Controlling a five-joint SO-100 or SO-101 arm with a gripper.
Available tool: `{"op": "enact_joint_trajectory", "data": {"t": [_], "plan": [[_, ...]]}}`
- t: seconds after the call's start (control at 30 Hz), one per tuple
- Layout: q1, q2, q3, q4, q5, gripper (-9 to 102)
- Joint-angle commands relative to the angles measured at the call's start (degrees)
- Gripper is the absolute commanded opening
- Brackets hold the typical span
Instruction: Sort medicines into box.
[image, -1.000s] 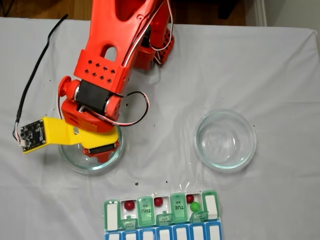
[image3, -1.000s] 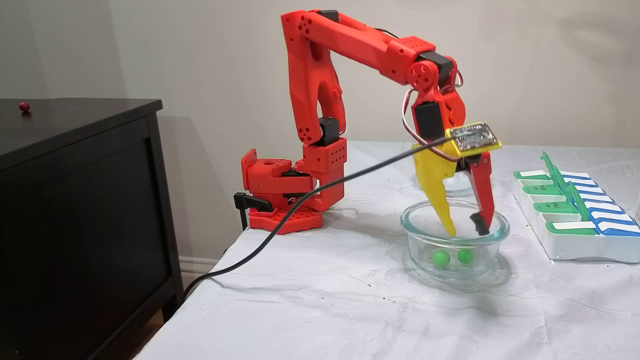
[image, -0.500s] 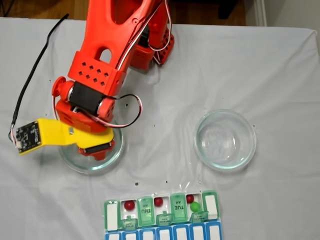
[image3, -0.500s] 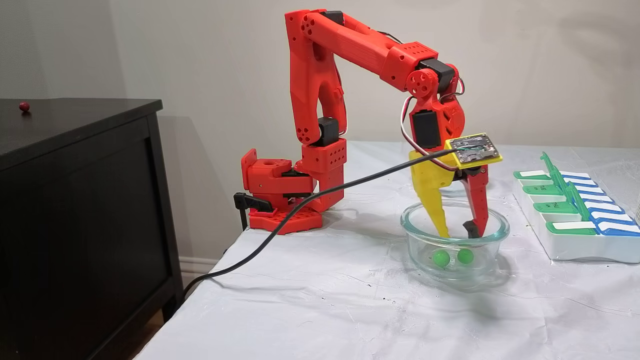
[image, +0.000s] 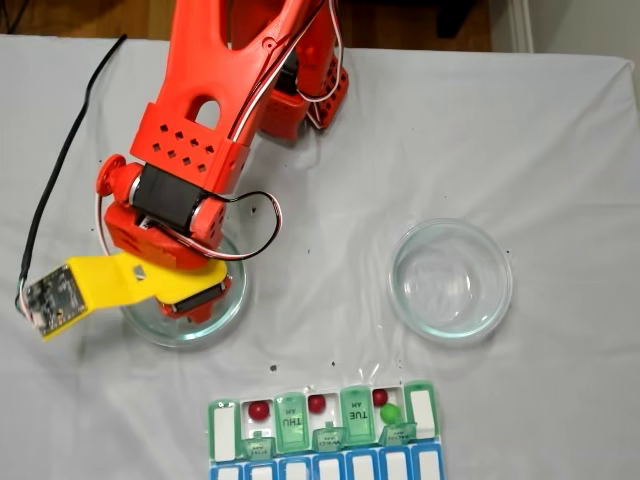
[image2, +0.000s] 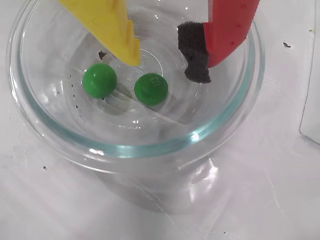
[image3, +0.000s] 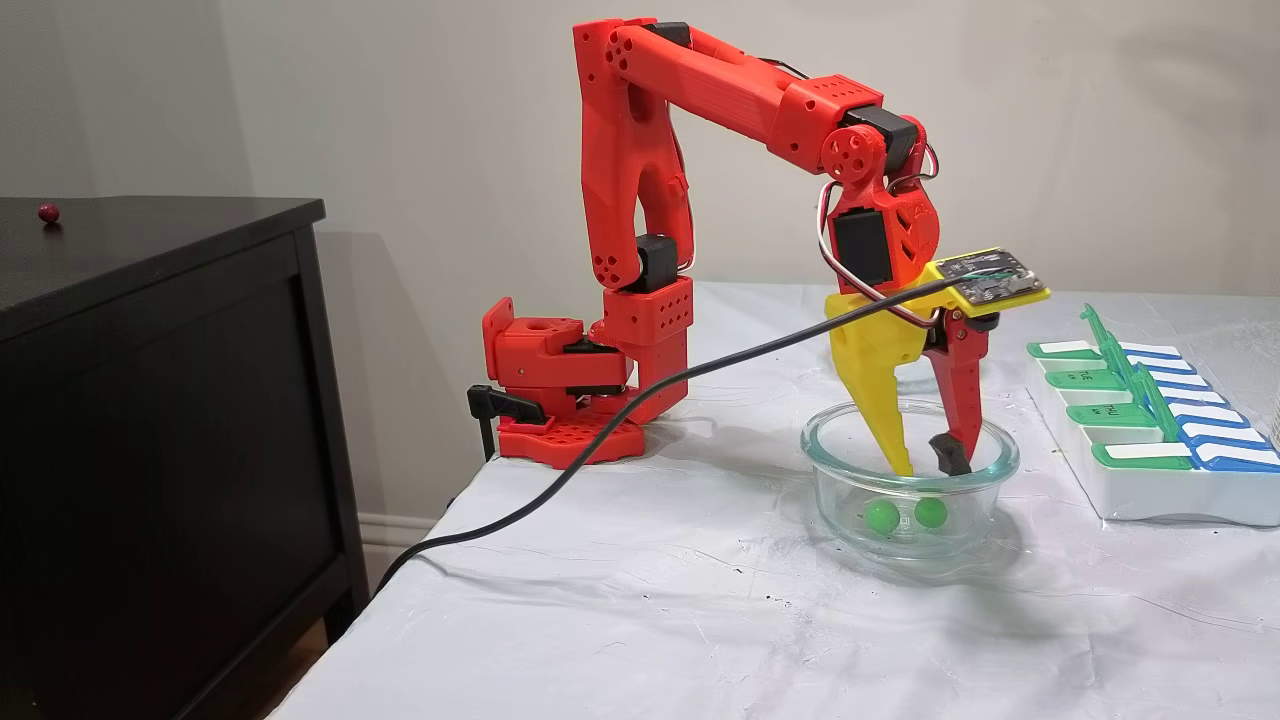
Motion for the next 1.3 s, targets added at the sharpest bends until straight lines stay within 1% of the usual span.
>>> {"op": "enact_joint_trajectory", "data": {"t": [0.0,0.23,0.43,0.63,0.83,1.03,1.27], "plan": [[0.9,0.0,-7.0,0.9,-5.2,18],[2.5,-3.3,-10.5,5.4,-15.6,18],[3.5,-6.0,-13.8,9.2,-21.4,20],[3.1,-6.6,-14.1,8.3,-20.0,24],[2.6,-6.2,-13.5,6.6,-21.1,27],[2.1,-7.2,-14.0,4.7,-21.7,28],[1.8,-8.7,-13.5,4.4,-22.9,27]]}}
